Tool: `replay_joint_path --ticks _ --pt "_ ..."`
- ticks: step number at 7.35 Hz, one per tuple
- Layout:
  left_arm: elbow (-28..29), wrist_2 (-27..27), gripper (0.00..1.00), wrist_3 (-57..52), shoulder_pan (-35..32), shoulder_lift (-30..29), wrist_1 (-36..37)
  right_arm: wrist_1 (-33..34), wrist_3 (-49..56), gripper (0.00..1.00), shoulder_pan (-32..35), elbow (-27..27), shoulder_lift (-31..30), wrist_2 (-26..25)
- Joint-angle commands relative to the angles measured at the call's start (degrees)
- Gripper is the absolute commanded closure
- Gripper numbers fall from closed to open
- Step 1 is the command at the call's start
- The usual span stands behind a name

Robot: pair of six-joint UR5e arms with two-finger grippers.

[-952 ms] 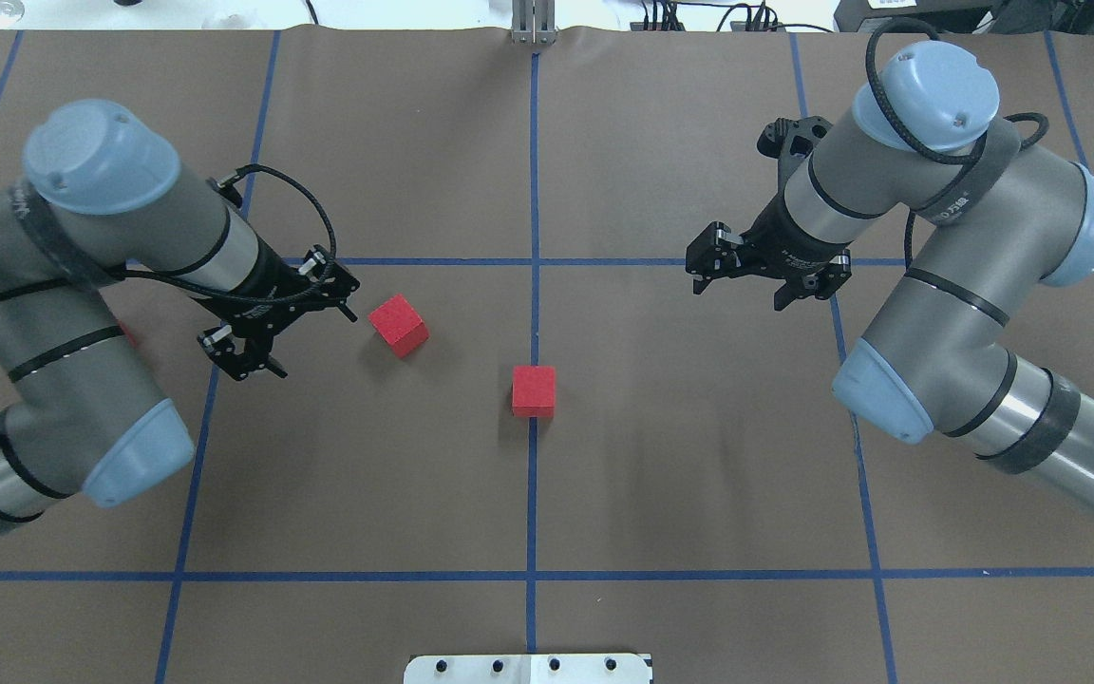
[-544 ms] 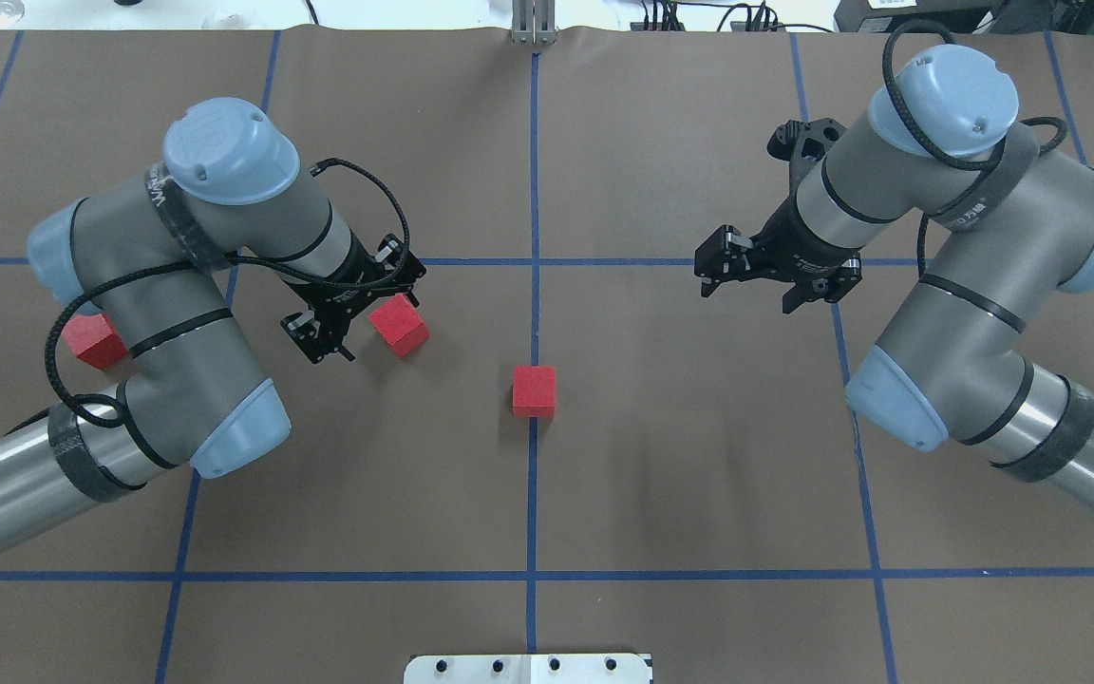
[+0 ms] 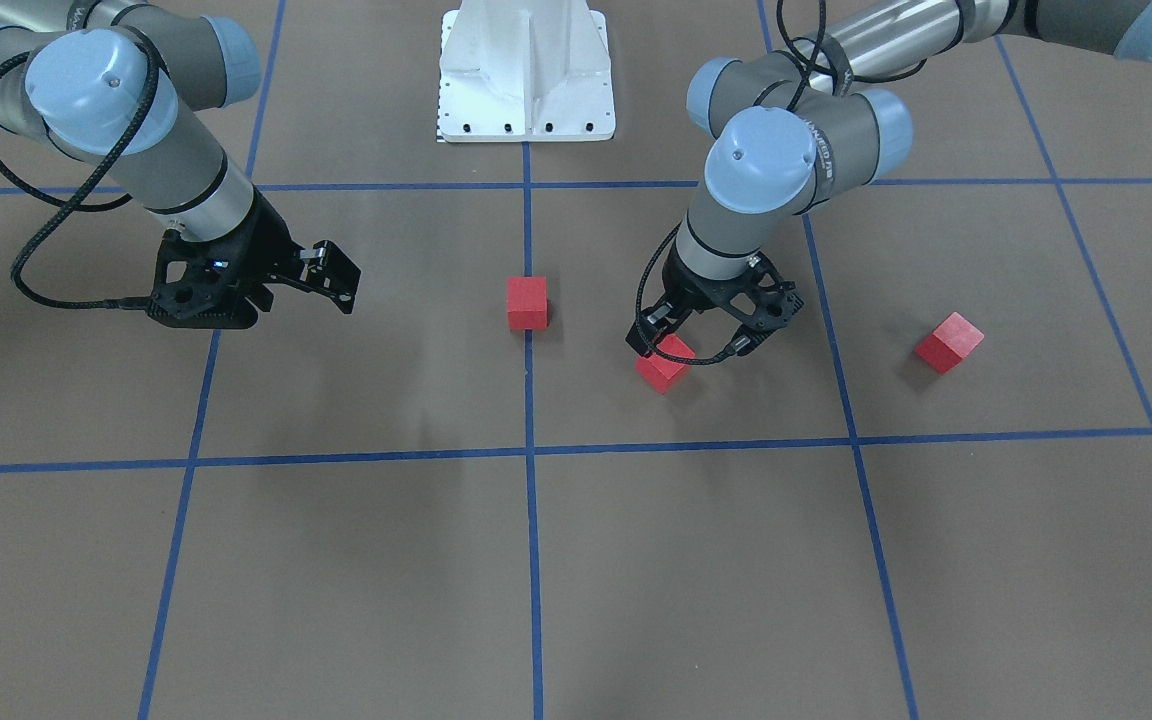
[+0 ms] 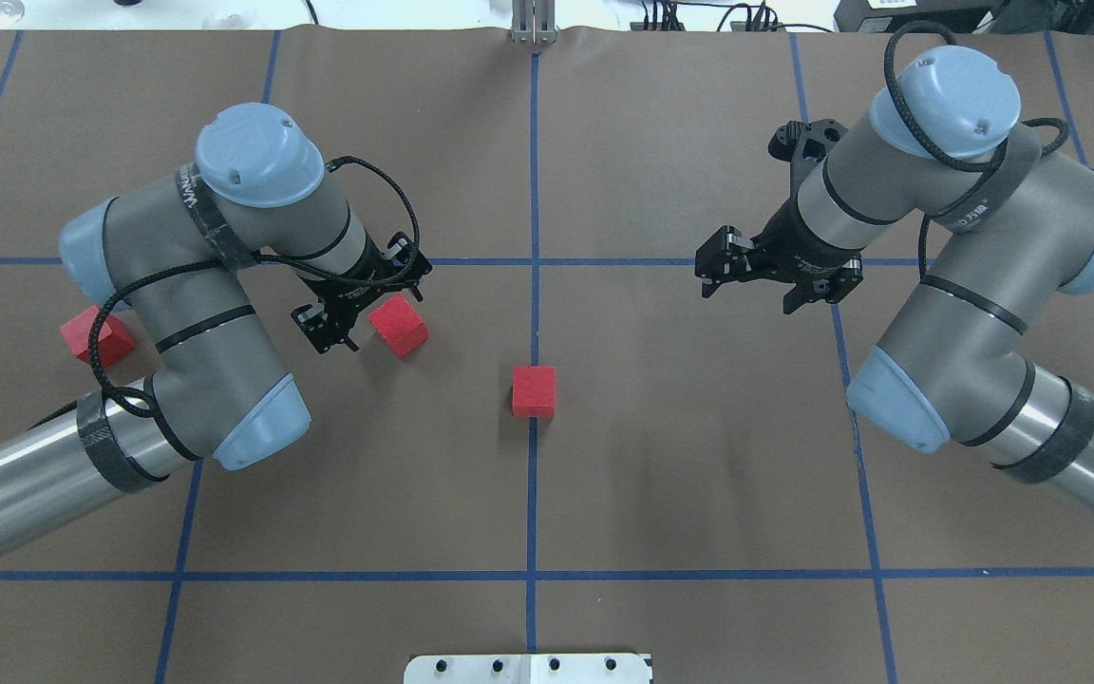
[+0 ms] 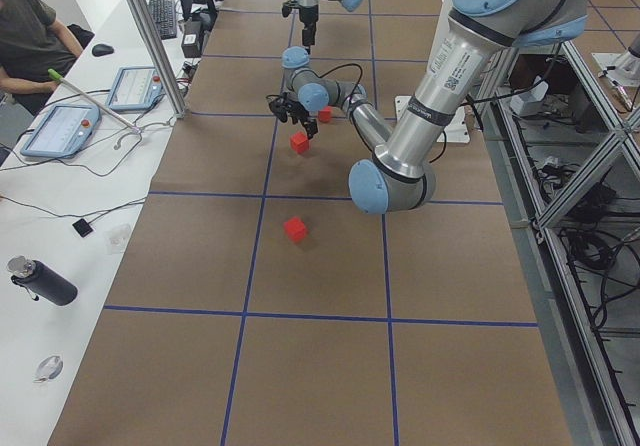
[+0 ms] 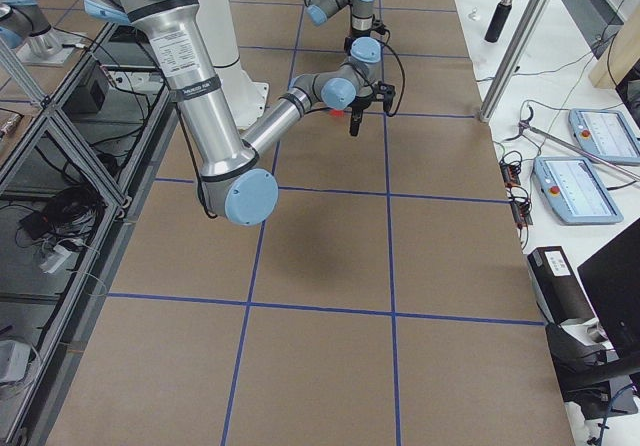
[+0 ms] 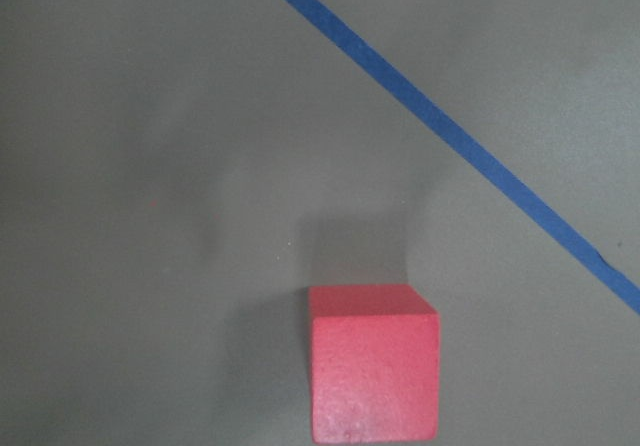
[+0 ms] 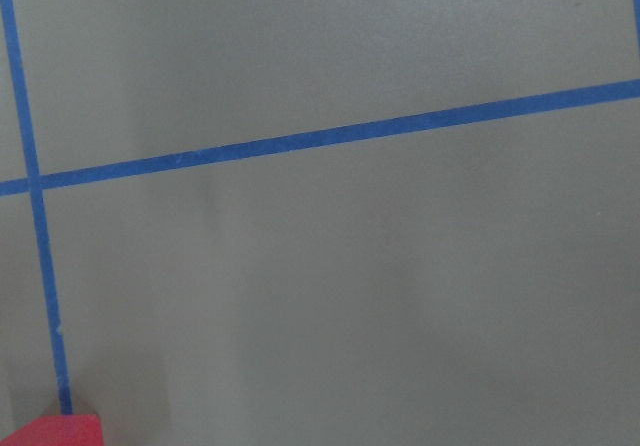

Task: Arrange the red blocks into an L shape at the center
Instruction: 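Lower the left gripper onto the middle red cube and grasp it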

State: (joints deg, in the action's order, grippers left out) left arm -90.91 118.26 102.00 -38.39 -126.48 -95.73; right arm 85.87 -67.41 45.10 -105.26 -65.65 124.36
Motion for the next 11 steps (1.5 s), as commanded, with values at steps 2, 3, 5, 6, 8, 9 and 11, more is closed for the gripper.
replay_joint_path --ticks 2,3,5,6,8,9,11 --pt "4.93 -2.25 0.0 -1.28 0.07 -1.48 -2.51 0.0 -0.09 0.0 -0.01 -0.12 0.08 -0.34" --pt "5.38 -2.25 0.0 -1.28 0.07 -1.57 -3.14 0.0 -0.09 0.0 -0.01 -0.12 0.08 -0.35" --pt "7.05 -2.25 0.0 -1.28 0.15 -2.18 -3.32 0.0 -0.09 0.0 -0.1 -0.12 0.17 -0.35" --pt "8.19 -2.33 0.01 -1.28 0.24 -2.71 -3.32 0.0 -0.09 0.0 -0.18 -0.04 0.17 -0.35" --pt "9.07 -2.6 0.31 -1.19 1.2 -2.71 -2.97 0.0 -0.09 0.0 -0.27 0.14 0.35 -0.35" --pt "8.91 -3.12 0.99 -1.19 1.21 -2.8 -2.97 0.0 -0.09 0.0 -0.36 0.23 0.44 -0.35" --pt "8.38 -3.3 1.0 -2.85 1.21 -4.29 -2.79 0.0 -0.09 0.0 -0.36 0.31 0.7 -0.26"
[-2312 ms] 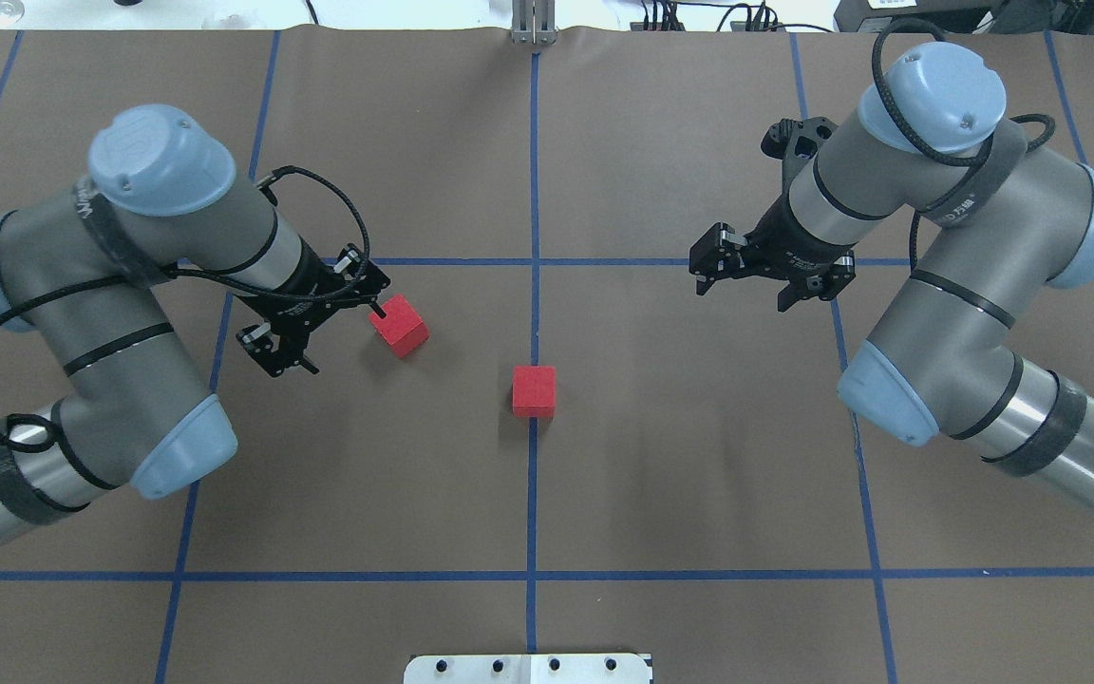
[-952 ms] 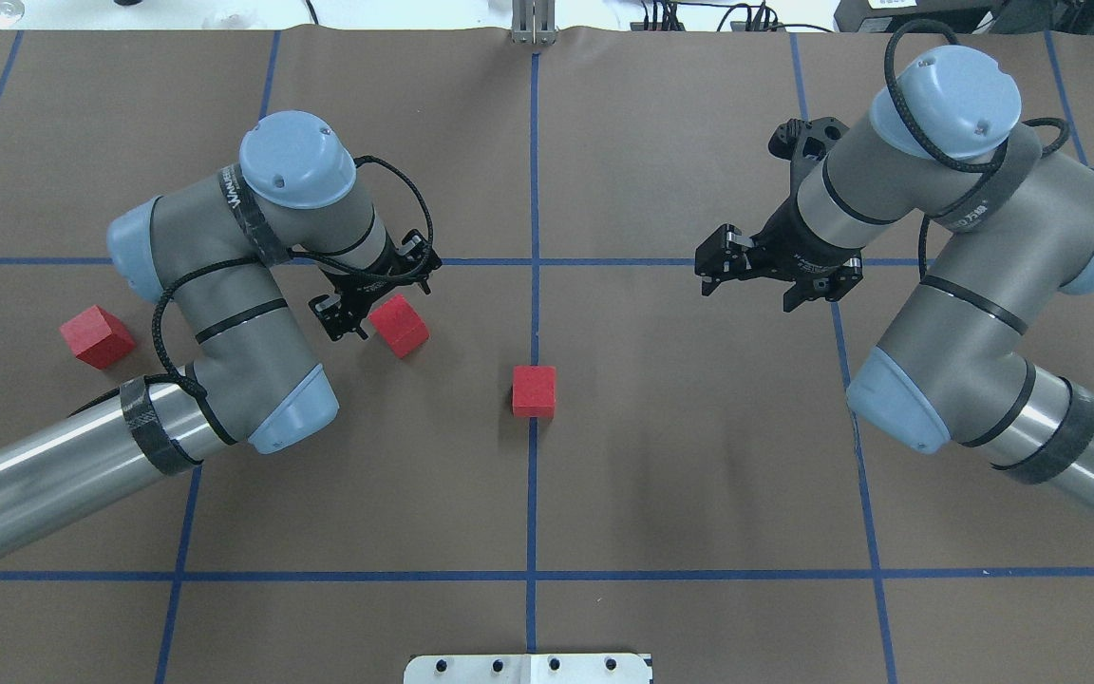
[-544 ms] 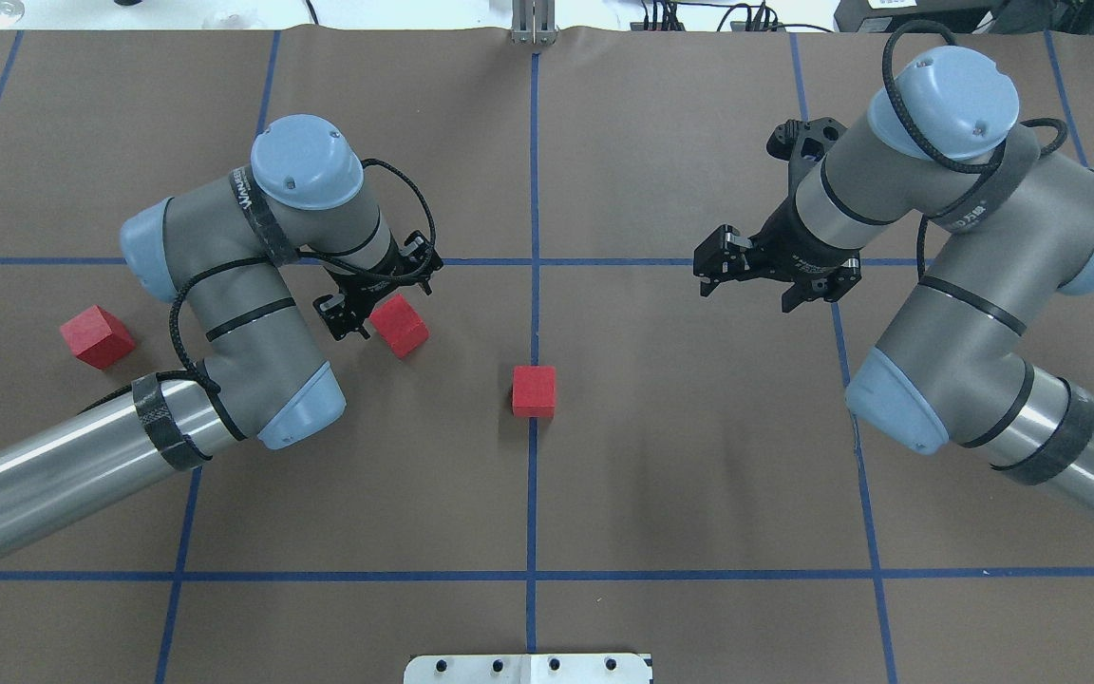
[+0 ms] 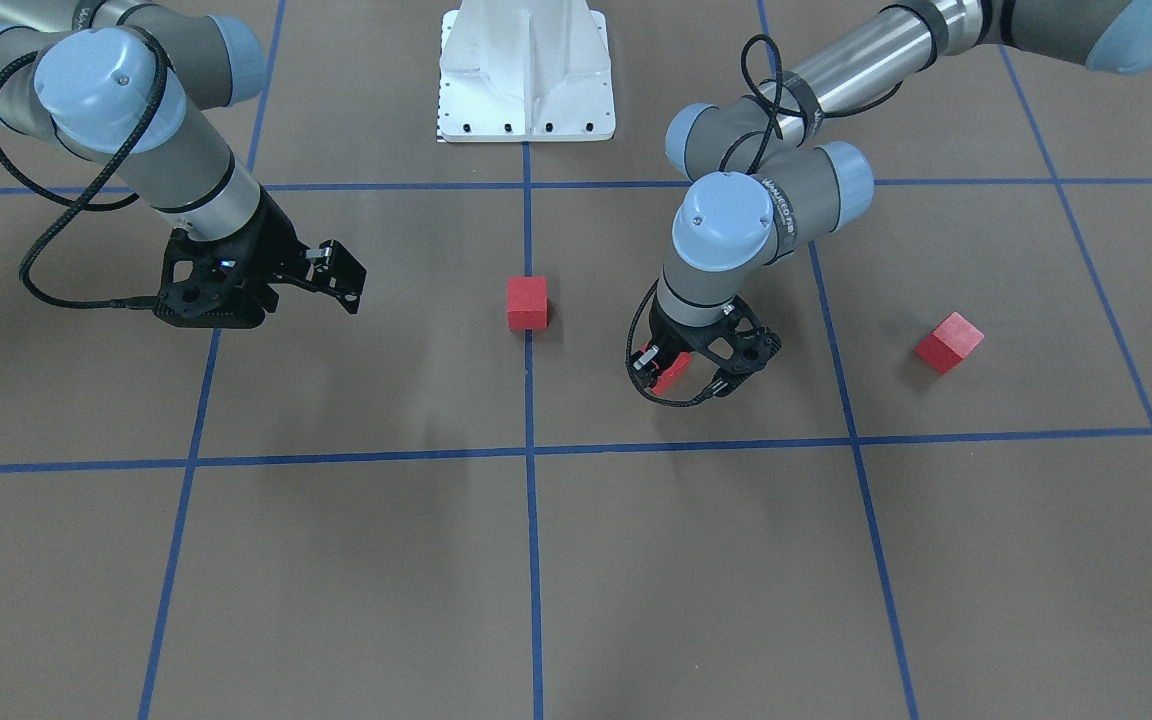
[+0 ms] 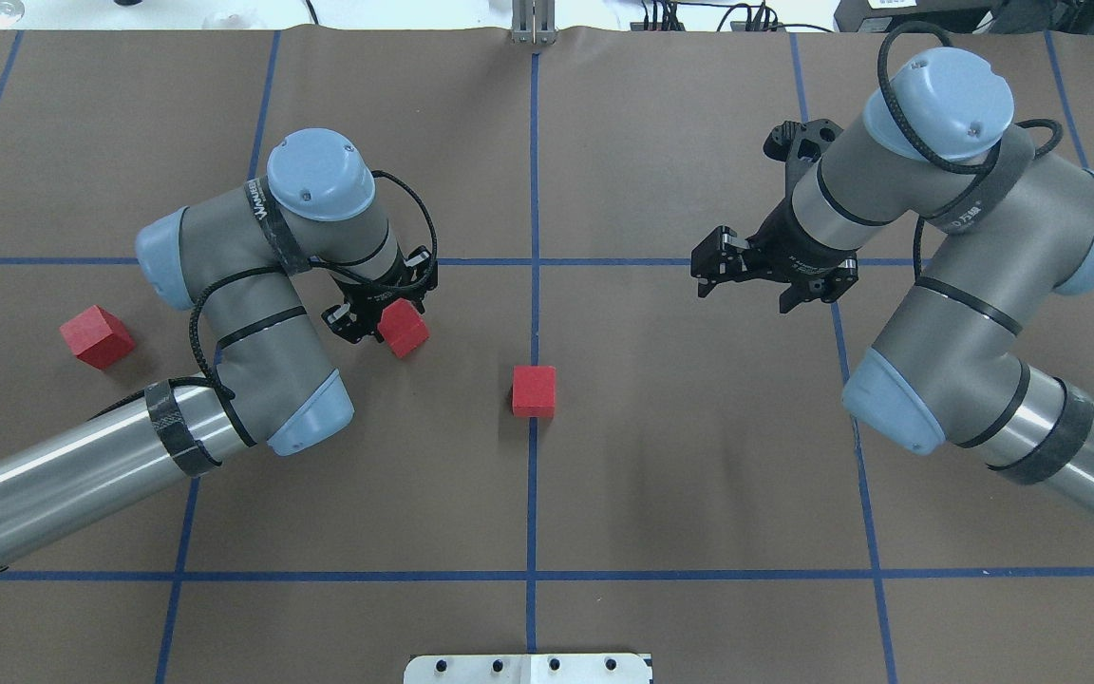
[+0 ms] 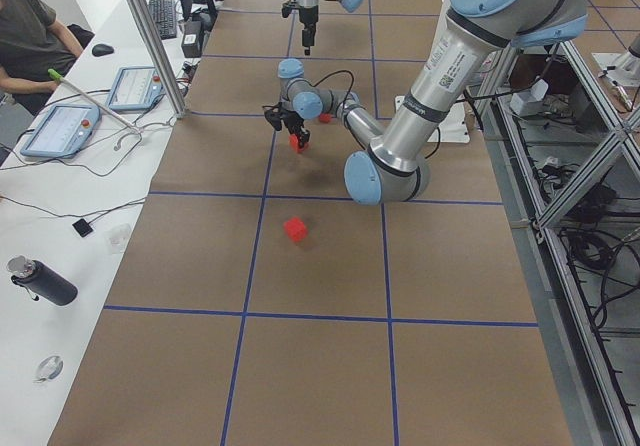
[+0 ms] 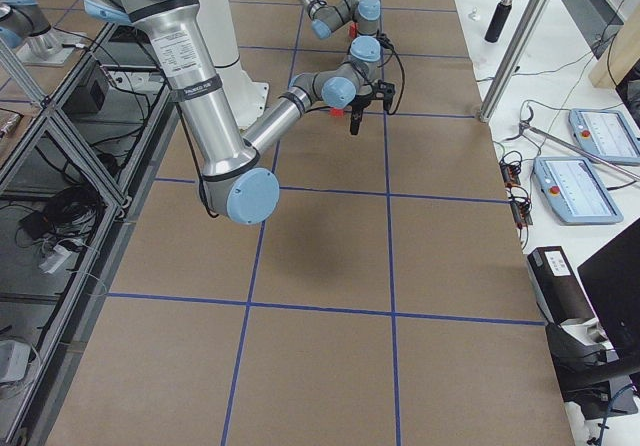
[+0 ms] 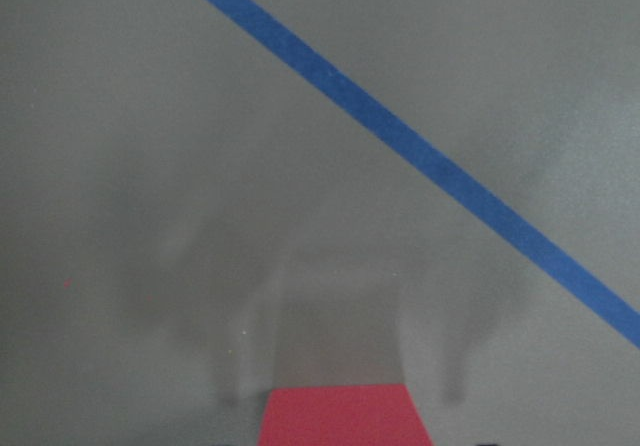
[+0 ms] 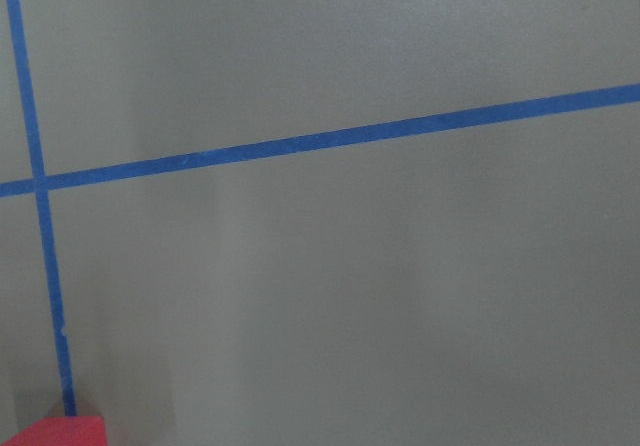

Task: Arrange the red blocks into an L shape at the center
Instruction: 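Carry the cube to the center, just farther from the robot than the placed cube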

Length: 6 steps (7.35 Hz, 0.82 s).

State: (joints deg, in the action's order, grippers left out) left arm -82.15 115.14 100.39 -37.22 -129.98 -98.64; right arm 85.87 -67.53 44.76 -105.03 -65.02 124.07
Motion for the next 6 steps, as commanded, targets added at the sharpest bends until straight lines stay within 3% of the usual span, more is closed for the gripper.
replay_joint_path --ticks 1,4,6 --pt "0.31 -0.18 1.0 -8.03 0.13 -4.89 0.72 0.0 0.12 0.0 0.07 -0.26 -0.19 0.12" --pt "5.21 -2.9 1.0 -29.56 0.66 -10.18 0.9 0.0 0.21 0.0 0.24 -0.26 -0.28 0.21" --pt "13.03 -2.99 1.0 -32.09 2.14 -15.81 0.82 0.0 0.21 0.0 0.24 -0.26 -0.37 0.21"
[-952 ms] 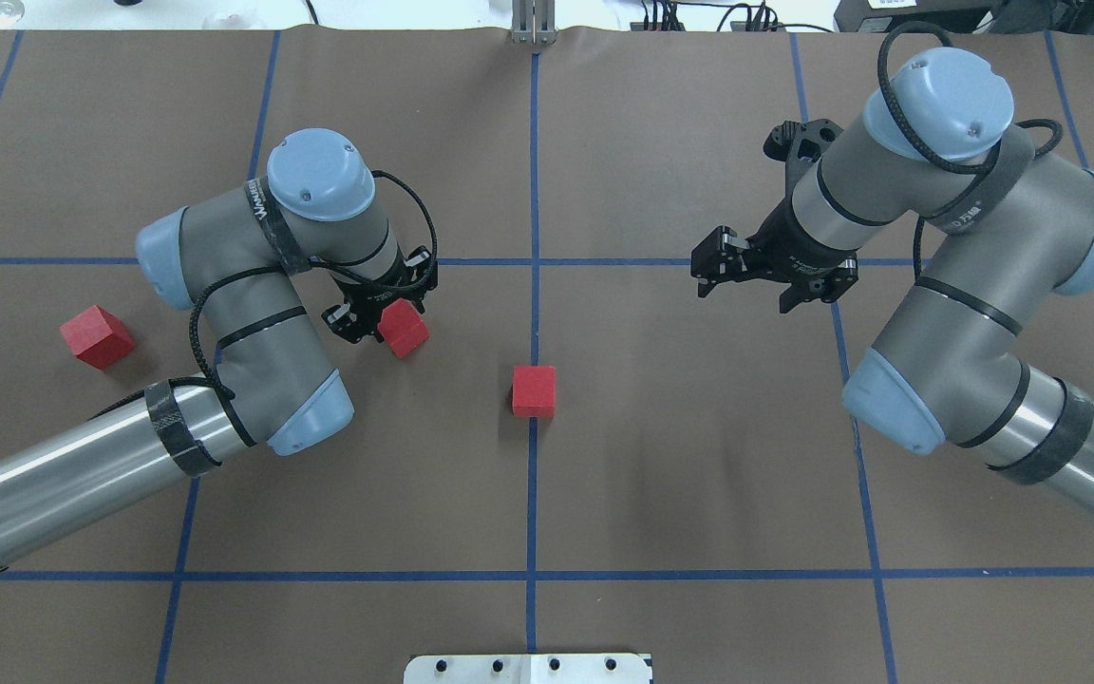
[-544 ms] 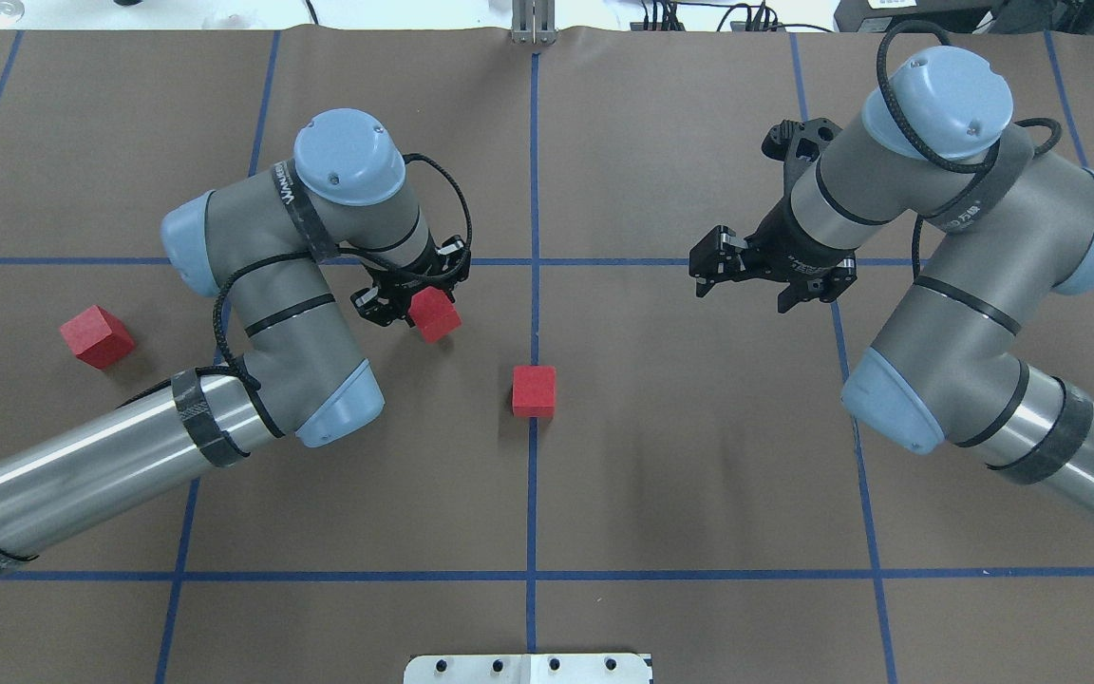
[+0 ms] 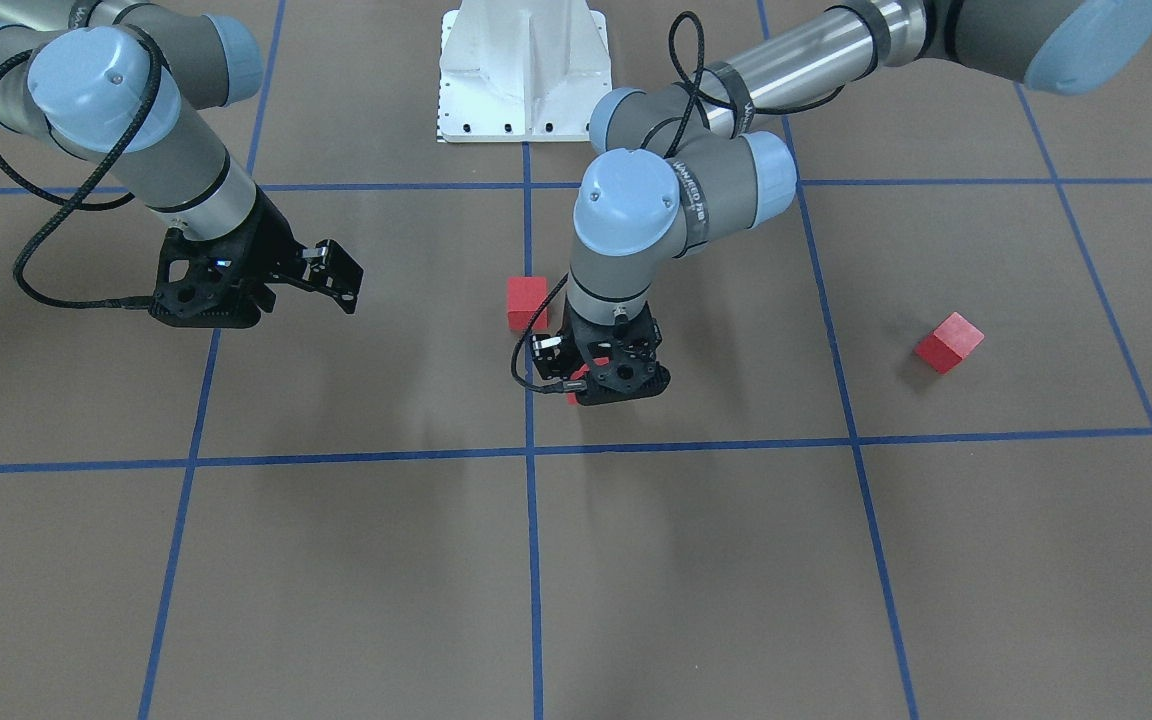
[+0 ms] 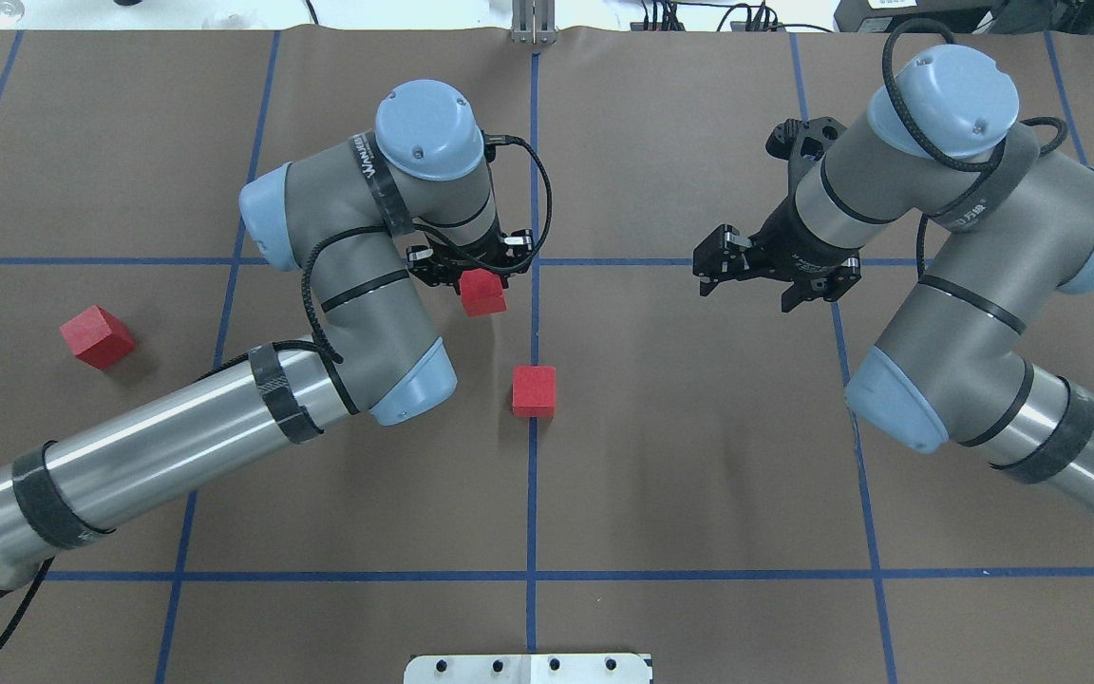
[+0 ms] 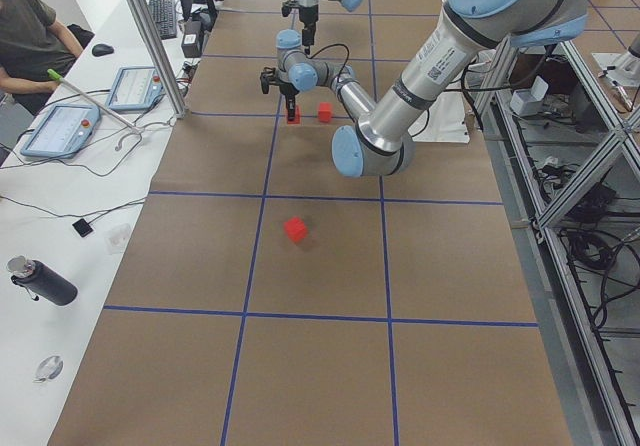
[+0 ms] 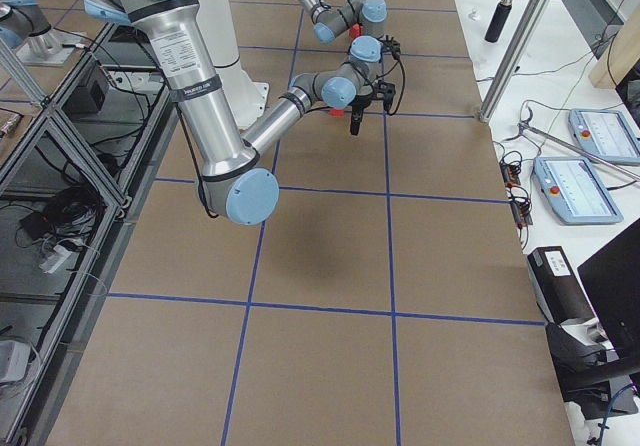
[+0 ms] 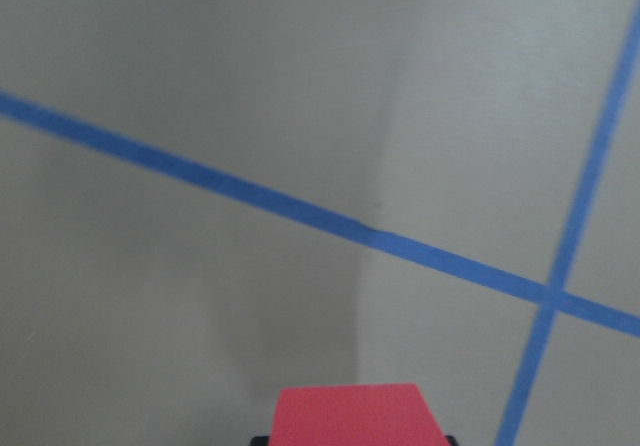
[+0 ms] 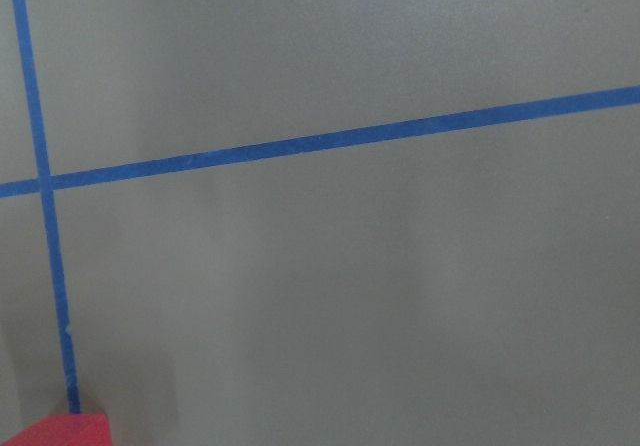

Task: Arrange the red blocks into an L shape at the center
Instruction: 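Carry the cube to the center, just farther from the robot than the placed cube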

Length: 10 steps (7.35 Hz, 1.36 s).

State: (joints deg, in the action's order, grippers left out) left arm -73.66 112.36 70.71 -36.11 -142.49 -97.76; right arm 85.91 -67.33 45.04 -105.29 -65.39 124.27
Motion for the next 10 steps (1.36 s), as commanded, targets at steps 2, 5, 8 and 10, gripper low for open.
replay_joint_path --ticks 2,5,8,10 --pt "5.19 -0.22 1.0 -6.64 2.54 -4.11 0.11 -0.04 0.0 0.0 -0.04 0.17 0.0 -0.08" --pt "5.2 -0.04 1.0 -6.64 4.55 -4.37 0.98 -0.04 0.0 0.0 -0.3 0.52 0.08 -0.17" --pt "4.93 0.05 1.0 -5.94 5.52 -4.81 1.95 -0.04 0.0 0.0 -0.3 0.61 0.26 -0.17" --pt "4.85 -0.04 1.0 -5.68 6.14 -4.81 2.31 -0.04 0.0 0.0 -0.3 0.7 0.35 -0.17"
